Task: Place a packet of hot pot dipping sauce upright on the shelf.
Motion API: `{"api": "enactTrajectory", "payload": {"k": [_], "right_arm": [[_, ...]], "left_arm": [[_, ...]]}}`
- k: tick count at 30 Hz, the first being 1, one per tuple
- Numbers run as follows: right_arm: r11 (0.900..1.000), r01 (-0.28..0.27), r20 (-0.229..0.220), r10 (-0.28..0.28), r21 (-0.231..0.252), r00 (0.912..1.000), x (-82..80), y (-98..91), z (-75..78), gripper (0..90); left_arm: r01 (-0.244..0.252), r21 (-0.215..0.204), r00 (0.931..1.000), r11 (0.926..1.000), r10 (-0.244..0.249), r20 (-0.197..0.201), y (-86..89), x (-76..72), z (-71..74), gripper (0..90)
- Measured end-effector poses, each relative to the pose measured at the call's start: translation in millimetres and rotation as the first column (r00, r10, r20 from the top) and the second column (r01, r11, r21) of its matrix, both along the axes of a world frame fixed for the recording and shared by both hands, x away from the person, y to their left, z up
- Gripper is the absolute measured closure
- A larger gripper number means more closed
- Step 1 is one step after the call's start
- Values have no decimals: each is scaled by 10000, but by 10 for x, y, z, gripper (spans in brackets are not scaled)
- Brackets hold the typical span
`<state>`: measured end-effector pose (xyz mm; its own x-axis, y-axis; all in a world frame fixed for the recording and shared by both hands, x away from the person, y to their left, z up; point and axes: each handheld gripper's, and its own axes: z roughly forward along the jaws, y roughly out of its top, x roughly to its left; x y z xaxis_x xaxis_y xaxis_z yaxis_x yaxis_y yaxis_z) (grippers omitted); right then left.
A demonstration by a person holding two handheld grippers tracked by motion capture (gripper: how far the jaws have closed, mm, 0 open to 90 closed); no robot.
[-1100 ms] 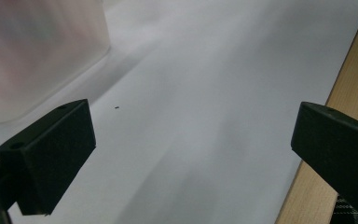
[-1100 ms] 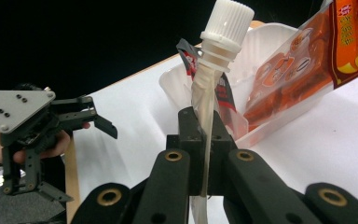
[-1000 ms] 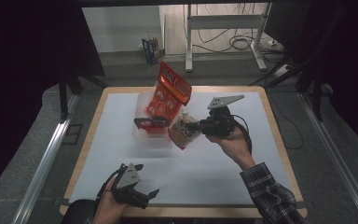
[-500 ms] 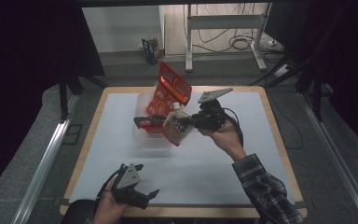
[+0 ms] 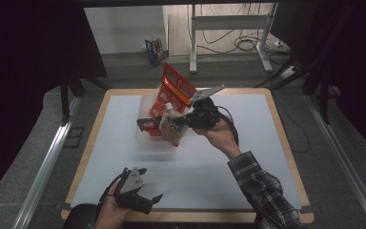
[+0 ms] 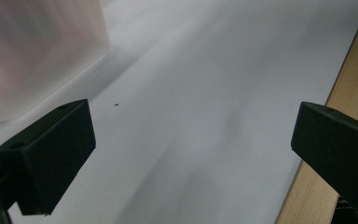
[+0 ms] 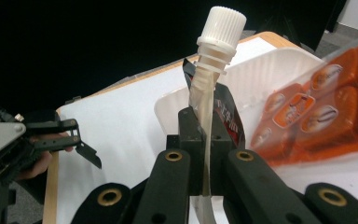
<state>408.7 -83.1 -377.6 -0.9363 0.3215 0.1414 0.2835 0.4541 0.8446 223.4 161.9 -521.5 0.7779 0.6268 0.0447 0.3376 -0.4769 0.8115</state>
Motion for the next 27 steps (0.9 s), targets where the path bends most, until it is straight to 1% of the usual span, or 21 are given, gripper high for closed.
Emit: {"api": "enactTrajectory", "payload": {"k": [6, 13, 15, 16, 20, 22, 24, 26, 27], "right_arm": [[9998, -196, -11, 196, -8, 9998, 28, 157, -26, 878], [9984, -565, -113, 565, 27, 9983, 29, 331, -60, 879], [9981, -622, -130, 621, -29, 9980, 31, 368, -78, 879], [9979, -633, -134, 631, -131, 9979, 35, 396, -99, 879], [9972, -681, -308, 671, -318, 9973, 64, 441, -153, 878], [9974, -674, -471, 662, -252, 9967, 83, 442, -174, 876], [9976, -659, -515, 647, -217, 9966, 99, 437, -183, 874], [9976, -638, -597, 621, -267, 9963, 117, 433, -189, 870], [9975, -607, -615, 584, -370, 9964, 125, 436, -196, 865]], "left_arm": [[10, 79, 10000, 10000, -10, 33, -3, -3, -1, 0], [45, 205, 10000, 9998, -46, 61, -9, -7, -2, 0], [53, 229, 10000, 9997, -55, 83, -11, -8, -3, 0], [56, 242, 9999, 9997, -58, 83, -11, -8, -3, 0], [57, 282, 9999, 9996, -59, 81, -15, -10, -5, 0], [61, 301, 9999, 9995, -64, 82, -17, -10, -7, 0], [73, 339, 9999, 9994, -75, 78, -19, -9, -9, 0], [87, 361, 9999, 9993, -90, 83, -23, -8, -11, 0], [97, 367, 9999, 9993, -99, 76, -24, -9, -12, 0]]}}
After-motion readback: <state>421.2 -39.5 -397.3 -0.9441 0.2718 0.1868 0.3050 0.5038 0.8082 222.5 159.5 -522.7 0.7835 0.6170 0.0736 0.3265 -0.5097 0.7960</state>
